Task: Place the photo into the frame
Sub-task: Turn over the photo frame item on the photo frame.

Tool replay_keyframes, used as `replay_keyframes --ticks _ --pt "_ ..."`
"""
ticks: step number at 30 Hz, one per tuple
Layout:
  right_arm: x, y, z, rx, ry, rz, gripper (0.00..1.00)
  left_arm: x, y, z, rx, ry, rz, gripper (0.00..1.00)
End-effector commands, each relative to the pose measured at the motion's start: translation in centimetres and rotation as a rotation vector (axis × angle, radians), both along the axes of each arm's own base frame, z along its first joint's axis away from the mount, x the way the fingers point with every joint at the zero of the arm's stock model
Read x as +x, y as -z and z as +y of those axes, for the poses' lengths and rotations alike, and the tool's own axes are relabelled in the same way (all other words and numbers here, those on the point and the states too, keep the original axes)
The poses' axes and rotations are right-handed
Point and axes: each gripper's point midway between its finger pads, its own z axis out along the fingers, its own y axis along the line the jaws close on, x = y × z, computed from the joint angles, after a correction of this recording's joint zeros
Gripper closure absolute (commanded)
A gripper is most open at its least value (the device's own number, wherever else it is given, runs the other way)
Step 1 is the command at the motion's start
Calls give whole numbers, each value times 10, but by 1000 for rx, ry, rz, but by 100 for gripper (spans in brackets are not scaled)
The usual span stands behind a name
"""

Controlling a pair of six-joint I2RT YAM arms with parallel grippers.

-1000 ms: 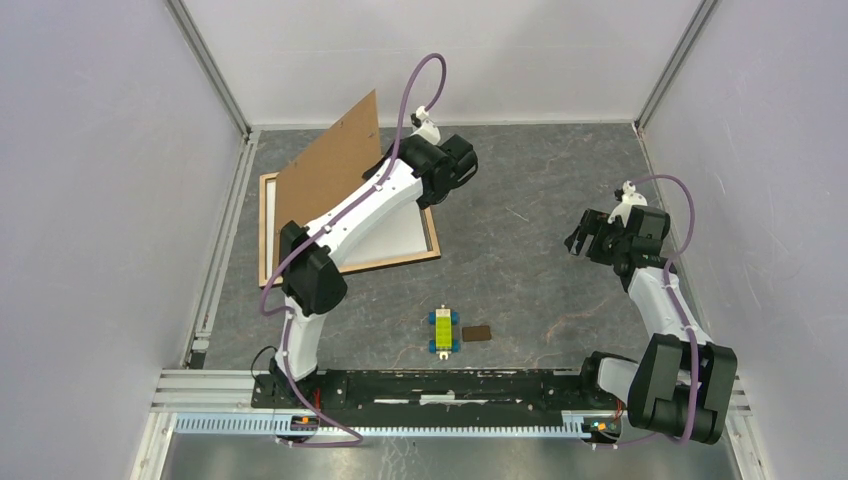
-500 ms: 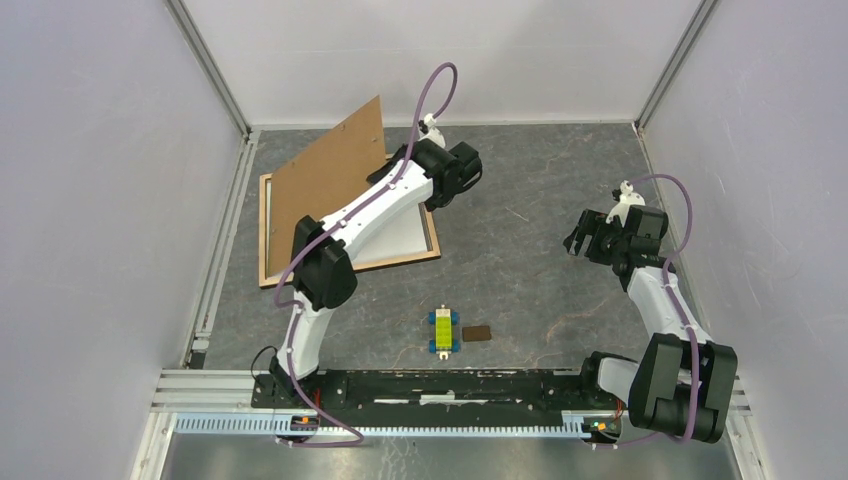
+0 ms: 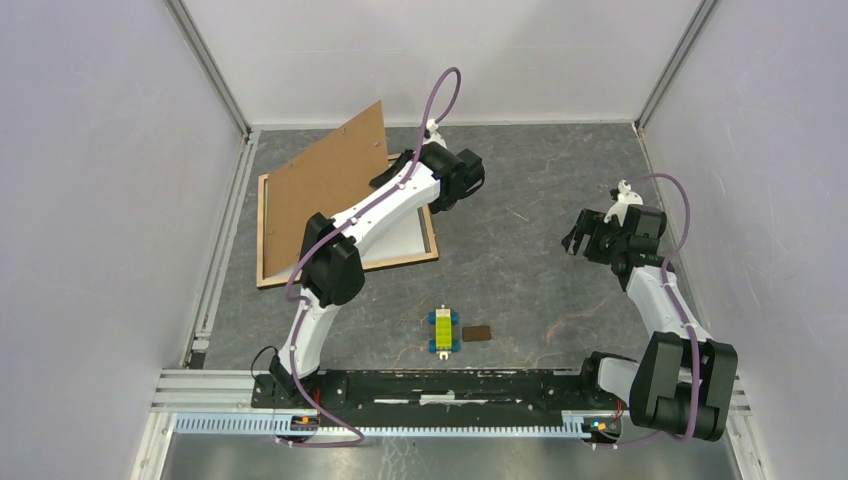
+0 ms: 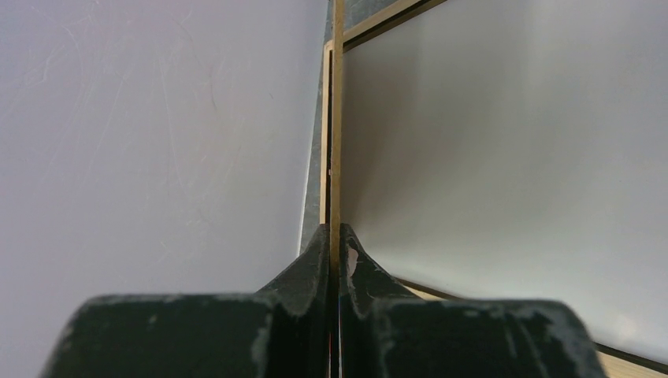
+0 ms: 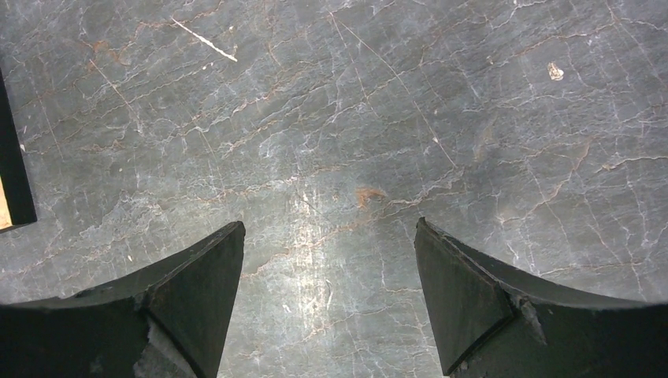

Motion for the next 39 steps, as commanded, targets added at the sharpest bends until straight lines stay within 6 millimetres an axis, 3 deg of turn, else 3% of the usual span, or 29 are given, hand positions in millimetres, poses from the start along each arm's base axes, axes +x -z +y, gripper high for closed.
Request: replay_keyframes --ticks 1,6,16,28,39 --pt "8 -7 2 -8 -15 -48 15 -11 -8 9 -34 -37 -4 98" --pt "9 -7 5 1 -26 -50 15 -16 4 9 -51 -52 20 98" --pt "6 -2 11 -11 -40 -36 14 -29 -24 17 -147 -57 -32 98" --pt "8 3 14 -17 -49 -21 14 -36 -15 14 -148 -40 44 98" --pt "9 1 17 -25 -55 -21 14 -42 -5 43 -153 -120 72 98"
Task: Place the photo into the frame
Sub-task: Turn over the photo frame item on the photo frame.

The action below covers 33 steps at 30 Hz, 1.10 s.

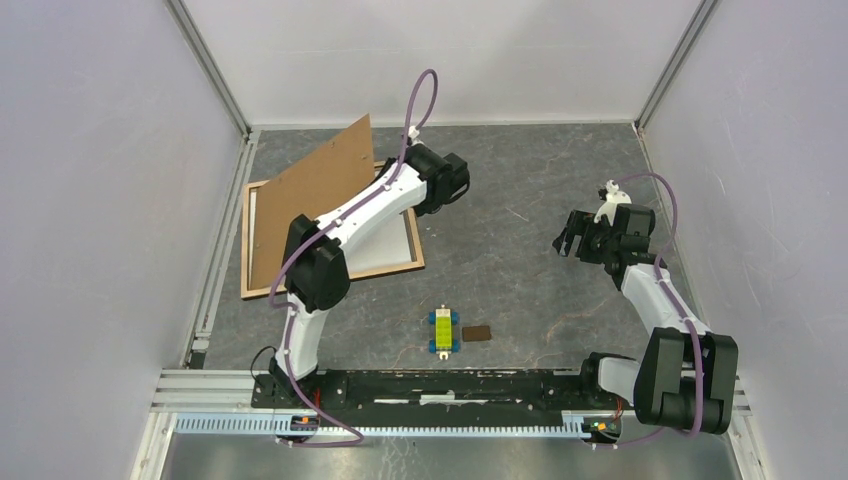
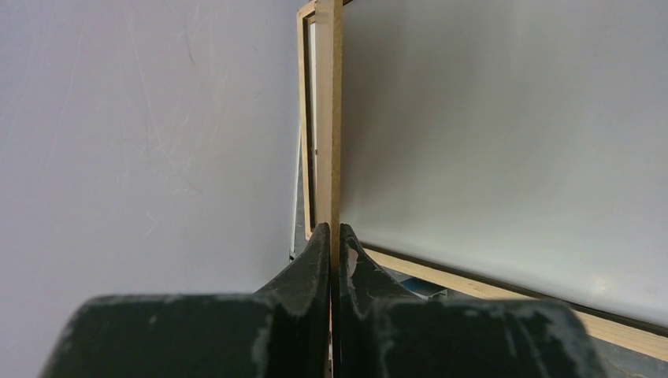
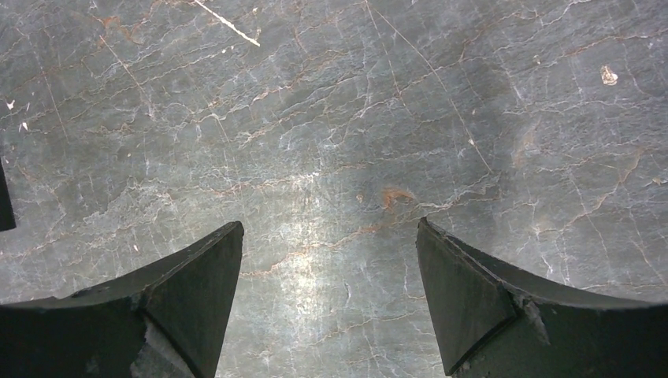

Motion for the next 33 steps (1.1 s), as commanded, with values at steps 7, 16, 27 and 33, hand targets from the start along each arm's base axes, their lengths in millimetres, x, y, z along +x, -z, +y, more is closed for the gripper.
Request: replay_keyframes --ticks 7,16,27,33 --pt "5 -4 -2 -34 3 -28 14 -4 3 24 -52 -107 14 98" --pt "4 1 -2 -39 2 -17 14 5 24 23 -25 -134 34 85" --pt "2 5 -1 -39 0 -10 14 11 55 7 -68 -118 110 65" --pt "1 5 -1 -43 1 -10 14 11 70 0 -100 -95 146 36"
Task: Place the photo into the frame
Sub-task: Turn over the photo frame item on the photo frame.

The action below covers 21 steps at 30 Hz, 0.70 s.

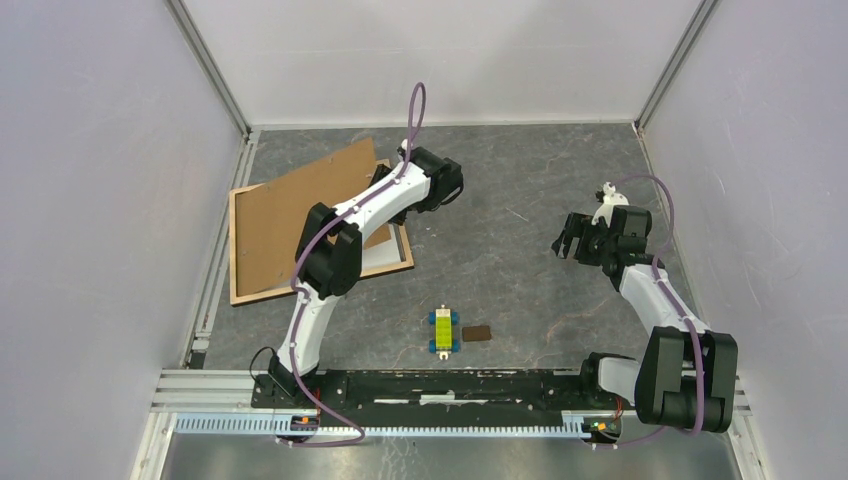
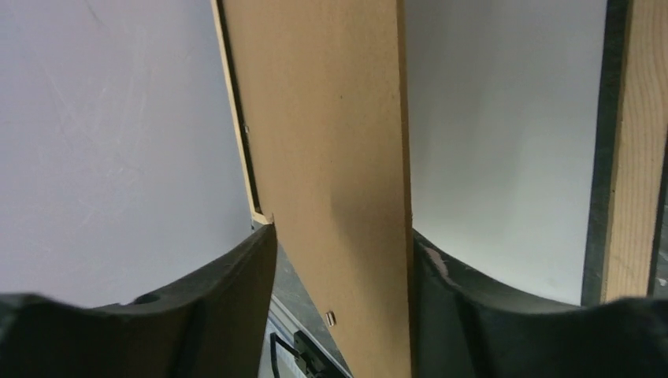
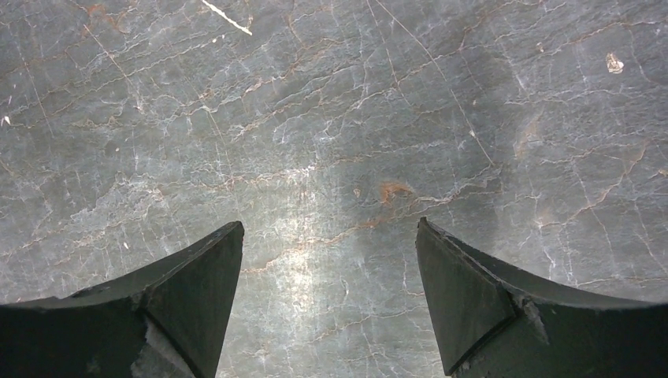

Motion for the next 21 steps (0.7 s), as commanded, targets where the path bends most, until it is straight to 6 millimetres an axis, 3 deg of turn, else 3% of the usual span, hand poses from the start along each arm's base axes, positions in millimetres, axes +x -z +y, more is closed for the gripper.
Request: replay_keyframes --ticks 1,7,16,21 --pt "4 -1 -3 -27 0 -27 14 1 4 -7 -68 -2 -1 33" --pt "4 -1 -3 -32 1 -27 14 1 11 -19 -117 25 7 10" --pt "4 0 -4 -35 5 -22 14 -1 15 -37 -248 69 22 0" --pt "4 1 -5 -40 5 -21 14 -2 14 -48 -334 98 36 0"
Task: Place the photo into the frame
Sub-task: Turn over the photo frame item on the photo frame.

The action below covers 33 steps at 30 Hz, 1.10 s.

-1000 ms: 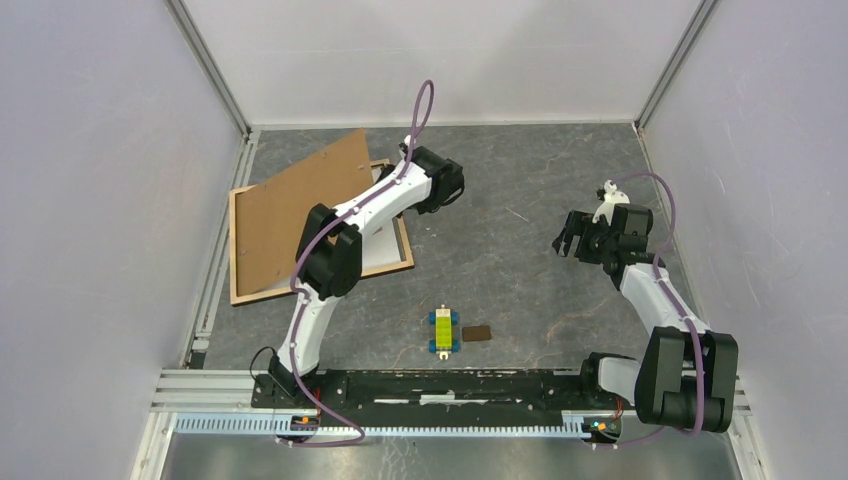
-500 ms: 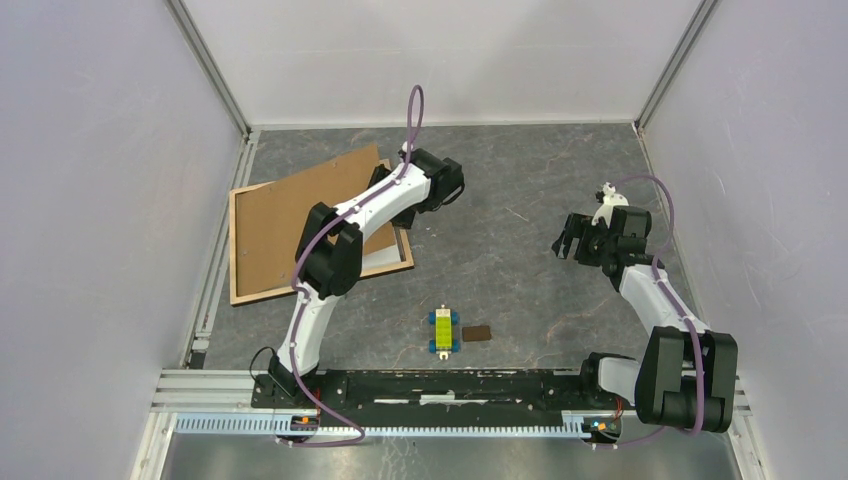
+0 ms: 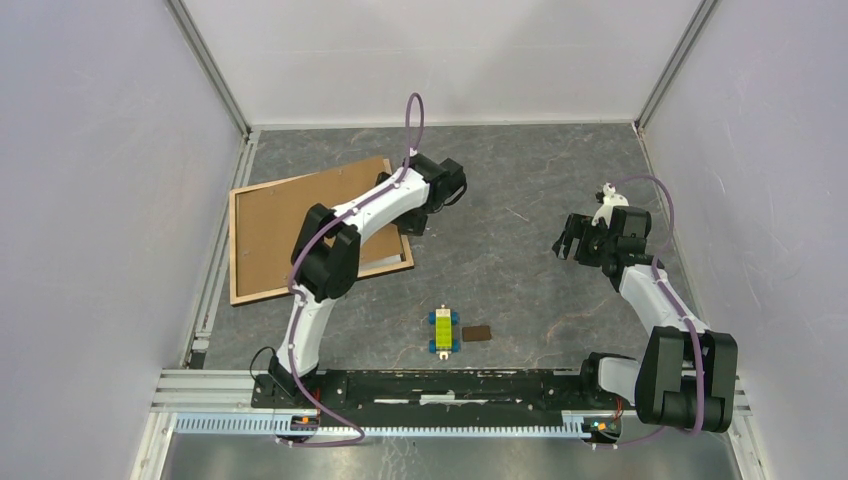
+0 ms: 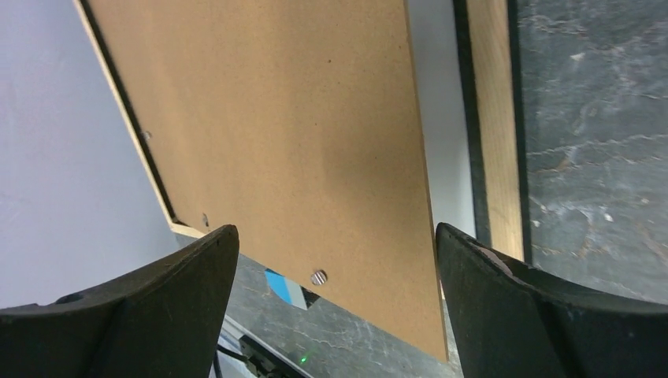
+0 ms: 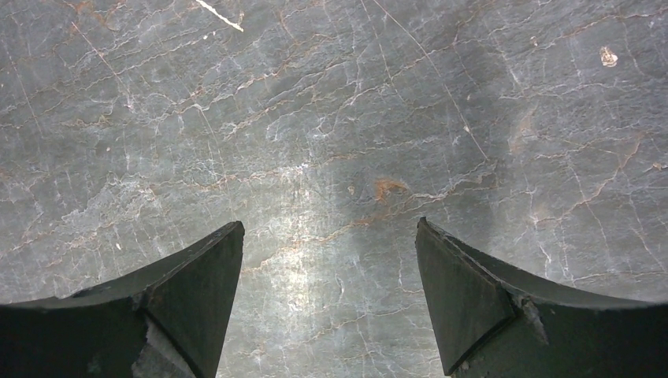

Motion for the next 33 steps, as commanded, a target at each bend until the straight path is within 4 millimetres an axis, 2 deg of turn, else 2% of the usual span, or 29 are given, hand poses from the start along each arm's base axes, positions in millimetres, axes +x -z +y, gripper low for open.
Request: replay_keyframes --ticks 1,6,9,13,16,20,22,25,28,33 --pt "5 -1 -3 -28 -5 -25 14 3 -29 -18 -150 59 -42 0" --pt "4 -1 -3 -30 -5 -24 15 -2 -38 -30 -285 83 -31 0" --pt "4 -1 -4 -35 0 -24 15 -5 -51 -36 -377 96 -61 0" --pt "5 -2 -3 -51 -3 -23 14 -16 -62 -53 -606 151 -79 0" --pt "5 -2 0 -56 -16 -18 14 -17 -50 -57 -823 128 -45 0" --pt "3 0 3 -66 -27 -8 14 1 -38 -82 -1155 148 -39 3" --pt "3 0 5 -69 -34 -4 14 14 -33 -94 -1204 171 -48 3" --pt "3 -1 6 -74 -43 -4 15 39 -18 -96 -1168 153 -85 5" --pt "2 0 7 -76 -46 3 15 61 -7 -89 -1111 123 -132 5" --pt "0 5 8 -79 -49 13 15 94 -2 -89 -1096 101 -158 4"
